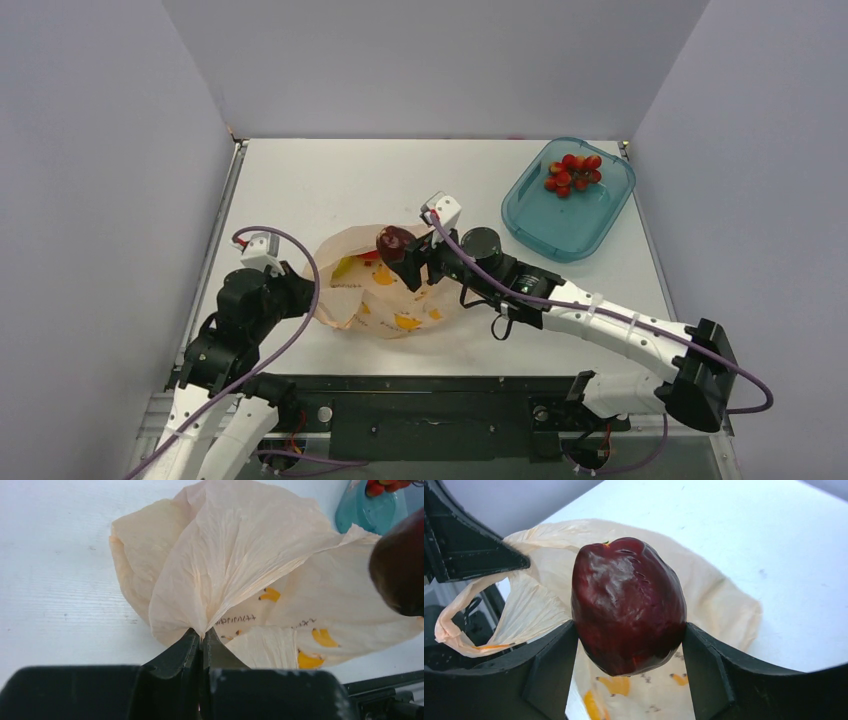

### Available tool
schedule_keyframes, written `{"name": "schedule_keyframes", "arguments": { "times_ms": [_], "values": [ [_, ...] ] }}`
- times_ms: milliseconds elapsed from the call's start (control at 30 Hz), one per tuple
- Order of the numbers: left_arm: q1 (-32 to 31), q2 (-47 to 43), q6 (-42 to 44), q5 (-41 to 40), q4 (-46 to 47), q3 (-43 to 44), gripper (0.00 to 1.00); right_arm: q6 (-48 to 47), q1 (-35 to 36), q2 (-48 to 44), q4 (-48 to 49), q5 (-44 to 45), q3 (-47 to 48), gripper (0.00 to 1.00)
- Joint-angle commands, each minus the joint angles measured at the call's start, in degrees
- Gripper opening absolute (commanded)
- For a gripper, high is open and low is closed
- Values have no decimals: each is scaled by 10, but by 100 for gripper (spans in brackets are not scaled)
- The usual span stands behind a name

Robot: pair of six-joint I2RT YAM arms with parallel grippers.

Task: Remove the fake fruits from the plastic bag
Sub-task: Place the fake fruit in the bin.

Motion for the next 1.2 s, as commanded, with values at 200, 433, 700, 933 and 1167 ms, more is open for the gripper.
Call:
{"name": "schedule_keyframes", "arguments": {
  "times_ms": [200, 433, 700, 933, 1167],
  "values": [
    [25, 5, 6, 11, 17, 19, 0, -5, -39, -80, -8, 227, 64, 0],
    [25, 29, 12, 44, 21, 19, 0, 90, -206, -83, -35, 267, 64, 0],
    [25, 22, 13, 47, 24, 17, 0, 185, -349, 34, -150, 362, 104, 0],
    [25, 31, 19, 67, 27, 17, 0, 200, -425, 203, -211, 417, 176, 0],
    [24, 32, 23, 83, 31, 15, 0, 191, -474, 298, -246, 413, 242, 0]
  ]
}}
